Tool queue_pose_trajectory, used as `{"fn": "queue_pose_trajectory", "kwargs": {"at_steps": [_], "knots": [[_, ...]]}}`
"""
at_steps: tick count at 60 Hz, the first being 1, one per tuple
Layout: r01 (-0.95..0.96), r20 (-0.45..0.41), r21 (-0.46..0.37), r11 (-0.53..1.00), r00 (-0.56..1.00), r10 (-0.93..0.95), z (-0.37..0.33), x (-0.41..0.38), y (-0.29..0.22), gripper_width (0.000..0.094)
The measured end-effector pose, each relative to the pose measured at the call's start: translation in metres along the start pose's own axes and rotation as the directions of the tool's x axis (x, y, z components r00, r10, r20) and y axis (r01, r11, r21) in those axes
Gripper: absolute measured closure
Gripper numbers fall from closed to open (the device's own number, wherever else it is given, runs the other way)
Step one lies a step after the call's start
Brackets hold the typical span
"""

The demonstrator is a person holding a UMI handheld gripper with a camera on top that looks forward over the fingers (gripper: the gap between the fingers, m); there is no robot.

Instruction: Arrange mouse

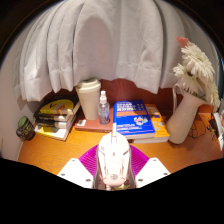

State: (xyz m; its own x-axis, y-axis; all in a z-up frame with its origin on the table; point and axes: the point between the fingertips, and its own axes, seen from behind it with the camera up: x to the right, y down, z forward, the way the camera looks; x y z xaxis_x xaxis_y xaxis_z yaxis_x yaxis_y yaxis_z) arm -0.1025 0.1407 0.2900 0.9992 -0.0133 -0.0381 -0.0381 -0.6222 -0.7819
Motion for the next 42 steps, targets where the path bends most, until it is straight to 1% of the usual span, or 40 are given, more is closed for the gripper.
{"fn": "queue_pose_trajectory", "kwargs": {"at_steps": [6, 11, 12, 13, 14, 15, 16, 25, 28, 31, 33, 36, 38, 42], "knots": [[0.004, -0.011, -0.076, 0.997, 1.000, -0.005, 0.024, -0.005, 0.045, 0.0516], [-0.003, -0.011, -0.119, 0.993, 1.000, 0.001, 0.034, -0.006, 0.074, 0.0518], [0.001, -0.015, -0.128, 0.992, 1.000, -0.003, 0.035, -0.005, 0.080, 0.0561], [0.005, -0.018, -0.137, 0.991, 1.000, -0.008, 0.036, -0.004, 0.085, 0.0561], [0.010, -0.021, -0.145, 0.989, 1.000, -0.013, 0.036, -0.004, 0.090, 0.0551], [0.004, -0.018, -0.127, 0.992, 1.000, -0.007, 0.036, -0.004, 0.087, 0.0516], [-0.003, -0.021, -0.108, 0.994, 1.000, 0.001, 0.037, -0.004, 0.087, 0.0514], [-0.015, -0.017, -0.087, 0.996, 1.000, 0.014, 0.037, -0.004, 0.088, 0.0420], [-0.016, -0.016, -0.090, 0.996, 1.000, 0.014, 0.037, -0.001, 0.088, 0.0383], [-0.014, -0.020, -0.107, 0.994, 1.000, 0.012, 0.034, 0.001, 0.090, 0.0309], [-0.013, -0.024, -0.122, 0.992, 1.000, 0.010, 0.029, 0.003, 0.090, 0.0249], [-0.008, -0.021, -0.110, 0.994, 1.000, 0.006, 0.017, 0.002, 0.082, 0.0206], [-0.008, -0.020, -0.095, 0.995, 1.000, 0.006, 0.007, 0.002, 0.076, 0.0183], [-0.009, -0.012, -0.069, 0.998, 1.000, 0.008, -0.021, -0.004, 0.064, 0.0168]]}}
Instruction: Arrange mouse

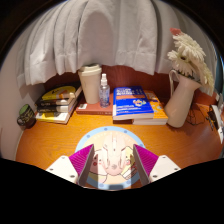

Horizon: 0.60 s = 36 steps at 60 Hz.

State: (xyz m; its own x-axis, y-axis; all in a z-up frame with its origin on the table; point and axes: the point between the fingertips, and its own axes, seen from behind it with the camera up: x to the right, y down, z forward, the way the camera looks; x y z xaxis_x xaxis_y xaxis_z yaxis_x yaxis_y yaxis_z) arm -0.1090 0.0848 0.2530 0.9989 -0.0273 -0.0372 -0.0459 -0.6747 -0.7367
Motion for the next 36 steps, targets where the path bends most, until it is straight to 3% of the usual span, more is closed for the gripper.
{"fn": "queue_pose_trajectory", "kwargs": {"at_steps": [8, 22, 36], "knots": [[-0.004, 0.026, 0.046, 0.999, 1.000, 0.003, -0.073, -0.015, -0.013, 0.0096], [0.003, 0.066, 0.129, 0.992, 0.998, -0.012, -0.200, -0.043, -0.018, 0.0098], [-0.014, 0.087, 0.185, 0.983, 0.996, -0.003, -0.280, -0.046, -0.018, 0.0093]]}}
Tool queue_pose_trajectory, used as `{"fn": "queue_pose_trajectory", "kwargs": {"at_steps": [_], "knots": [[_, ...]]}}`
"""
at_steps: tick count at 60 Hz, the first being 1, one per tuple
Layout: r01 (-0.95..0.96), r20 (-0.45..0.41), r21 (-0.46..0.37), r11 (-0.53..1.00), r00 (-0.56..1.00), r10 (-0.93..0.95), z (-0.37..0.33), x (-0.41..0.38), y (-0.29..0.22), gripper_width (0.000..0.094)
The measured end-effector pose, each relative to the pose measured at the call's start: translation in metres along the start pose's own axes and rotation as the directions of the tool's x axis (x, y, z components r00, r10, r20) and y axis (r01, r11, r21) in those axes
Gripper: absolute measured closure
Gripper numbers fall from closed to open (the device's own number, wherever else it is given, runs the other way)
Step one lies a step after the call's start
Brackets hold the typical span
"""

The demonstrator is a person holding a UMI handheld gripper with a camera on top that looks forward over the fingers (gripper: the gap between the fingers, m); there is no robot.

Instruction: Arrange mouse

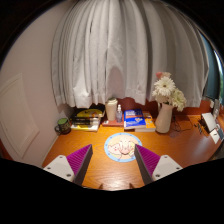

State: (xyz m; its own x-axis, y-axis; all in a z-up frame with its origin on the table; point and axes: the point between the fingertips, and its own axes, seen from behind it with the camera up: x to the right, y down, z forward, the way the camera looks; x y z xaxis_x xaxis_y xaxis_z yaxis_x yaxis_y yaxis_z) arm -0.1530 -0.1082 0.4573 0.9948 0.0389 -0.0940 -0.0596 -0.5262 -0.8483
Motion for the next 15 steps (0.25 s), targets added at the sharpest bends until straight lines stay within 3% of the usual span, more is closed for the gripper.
{"fn": "queue_pose_trajectory", "kwargs": {"at_steps": [15], "knots": [[-0.031, -0.025, 0.016, 0.999, 0.999, 0.031, -0.038, 0.007, 0.004, 0.0106]]}}
